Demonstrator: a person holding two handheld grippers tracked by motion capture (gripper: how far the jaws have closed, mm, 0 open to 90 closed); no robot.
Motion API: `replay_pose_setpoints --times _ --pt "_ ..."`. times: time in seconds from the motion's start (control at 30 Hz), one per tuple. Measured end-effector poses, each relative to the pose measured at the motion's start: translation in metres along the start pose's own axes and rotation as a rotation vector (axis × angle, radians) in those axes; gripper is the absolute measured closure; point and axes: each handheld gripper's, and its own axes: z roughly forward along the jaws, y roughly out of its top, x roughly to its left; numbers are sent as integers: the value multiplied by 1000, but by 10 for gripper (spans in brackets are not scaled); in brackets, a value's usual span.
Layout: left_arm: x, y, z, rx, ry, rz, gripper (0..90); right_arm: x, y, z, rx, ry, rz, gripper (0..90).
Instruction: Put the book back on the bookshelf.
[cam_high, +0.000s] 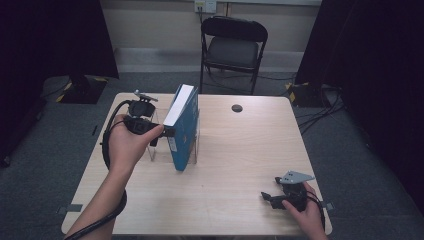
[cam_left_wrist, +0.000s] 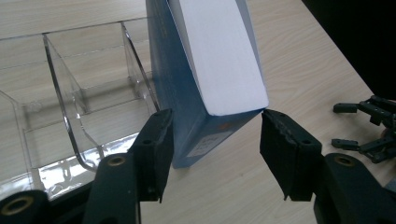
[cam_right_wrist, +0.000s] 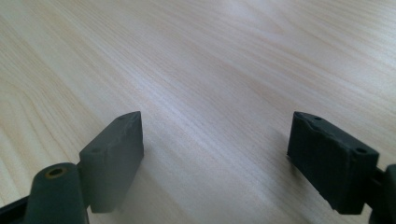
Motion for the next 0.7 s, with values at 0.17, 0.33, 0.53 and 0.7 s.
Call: replay_pose_setpoints --times 0.17,0.33,0.53,0.7 --pt "1 -5 -2 5 -3 5 432 0 0 0 0 0 0 178" --pt "3 -9 -6 1 -15 9 414 0 0 0 0 0 -1 178" --pt "6 -17 -7 12 -31 29 409 0 0 0 2 -2 -2 178" --pt "8 -24 -5 16 -40 28 395 0 0 0 1 0 -1 178"
